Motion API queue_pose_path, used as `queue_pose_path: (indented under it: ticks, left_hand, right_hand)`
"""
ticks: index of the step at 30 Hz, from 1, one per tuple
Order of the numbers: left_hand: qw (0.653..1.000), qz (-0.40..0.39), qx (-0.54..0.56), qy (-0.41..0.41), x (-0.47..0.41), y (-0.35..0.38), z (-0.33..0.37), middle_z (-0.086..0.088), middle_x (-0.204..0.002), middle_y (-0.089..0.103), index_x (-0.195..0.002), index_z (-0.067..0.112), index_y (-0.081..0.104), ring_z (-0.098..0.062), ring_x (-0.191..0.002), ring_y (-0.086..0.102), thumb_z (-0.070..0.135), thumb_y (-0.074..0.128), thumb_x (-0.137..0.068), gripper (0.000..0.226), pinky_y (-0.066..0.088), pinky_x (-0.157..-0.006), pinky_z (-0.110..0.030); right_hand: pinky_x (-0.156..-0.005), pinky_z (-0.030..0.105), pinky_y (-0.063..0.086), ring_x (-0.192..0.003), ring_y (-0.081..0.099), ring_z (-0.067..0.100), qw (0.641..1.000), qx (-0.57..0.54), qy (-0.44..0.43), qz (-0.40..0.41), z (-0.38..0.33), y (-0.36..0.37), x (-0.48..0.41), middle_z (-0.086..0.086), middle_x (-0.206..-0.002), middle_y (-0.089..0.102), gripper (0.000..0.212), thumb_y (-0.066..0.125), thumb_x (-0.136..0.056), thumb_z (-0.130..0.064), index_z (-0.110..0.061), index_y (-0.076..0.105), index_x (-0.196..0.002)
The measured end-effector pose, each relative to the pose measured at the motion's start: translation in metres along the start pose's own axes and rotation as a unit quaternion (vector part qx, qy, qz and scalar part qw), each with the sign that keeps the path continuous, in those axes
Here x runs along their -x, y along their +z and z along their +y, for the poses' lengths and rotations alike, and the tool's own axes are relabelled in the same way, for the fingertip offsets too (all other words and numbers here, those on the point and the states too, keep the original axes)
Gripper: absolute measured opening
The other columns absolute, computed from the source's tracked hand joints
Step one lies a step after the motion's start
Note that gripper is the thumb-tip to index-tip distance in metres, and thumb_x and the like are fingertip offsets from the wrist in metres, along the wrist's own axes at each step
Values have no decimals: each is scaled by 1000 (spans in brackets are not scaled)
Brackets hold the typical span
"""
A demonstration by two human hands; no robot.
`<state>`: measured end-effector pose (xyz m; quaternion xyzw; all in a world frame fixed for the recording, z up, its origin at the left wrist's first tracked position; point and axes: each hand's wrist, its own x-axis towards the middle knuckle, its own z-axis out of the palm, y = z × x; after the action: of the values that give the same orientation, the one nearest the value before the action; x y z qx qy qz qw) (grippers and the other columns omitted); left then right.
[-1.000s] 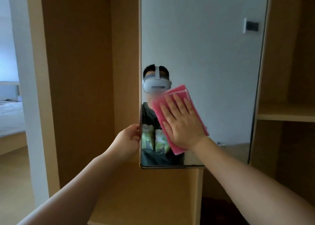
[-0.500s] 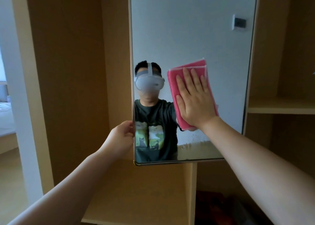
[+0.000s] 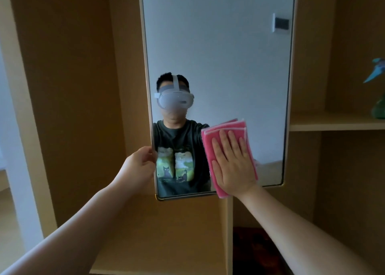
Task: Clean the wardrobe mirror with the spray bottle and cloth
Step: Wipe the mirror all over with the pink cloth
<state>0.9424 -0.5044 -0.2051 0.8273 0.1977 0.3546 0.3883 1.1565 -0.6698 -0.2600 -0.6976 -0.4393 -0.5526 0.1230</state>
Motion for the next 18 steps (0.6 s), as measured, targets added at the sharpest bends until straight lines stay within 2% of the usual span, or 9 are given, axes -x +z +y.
queue_pose_path:
  ticks: [4, 11, 15, 18]
  left_hand:
    - [1000, 6, 17, -15, 3, 2, 5, 2, -91, 70, -100, 20, 64, -21, -88, 68, -4, 42, -85, 36, 56, -86, -49]
    - [1000, 0, 14, -14, 4, 1, 9, 0, -88, 69, -100, 19, 63, -25, -85, 68, -5, 41, -84, 36, 56, -84, -51]
    - [1000, -6, 12, -11, 5, 0, 8, -2, -91, 69, -97, 22, 62, -25, -86, 68, -3, 42, -86, 34, 56, -84, -51]
    - [1000, -7, 16, -9, 6, 0, 9, -2, -90, 69, -96, 21, 62, -25, -85, 68, -3, 42, -86, 33, 56, -83, -50]
  right_hand:
    - [-120, 53, 10, -148, 8, 37, 1000, 4, -22, 2, 5, 1, 9, 17, -159, 12, 62, 22, -101, -38, -9, 8, -154]
    - [-119, 53, 13, -147, 14, 38, 997, 30, -65, -12, 26, -2, 5, 18, -158, 17, 61, 25, -100, -39, -8, 20, -152]
    - [-119, 54, 14, -147, 11, 37, 999, 19, -48, -17, 39, -6, -3, 18, -159, 16, 61, 23, -101, -39, -8, 15, -153]
    - [-120, 52, 8, -148, 6, 36, 1000, 11, -14, -10, 53, -13, -12, 18, -160, 9, 62, 18, -101, -39, -9, 6, -154]
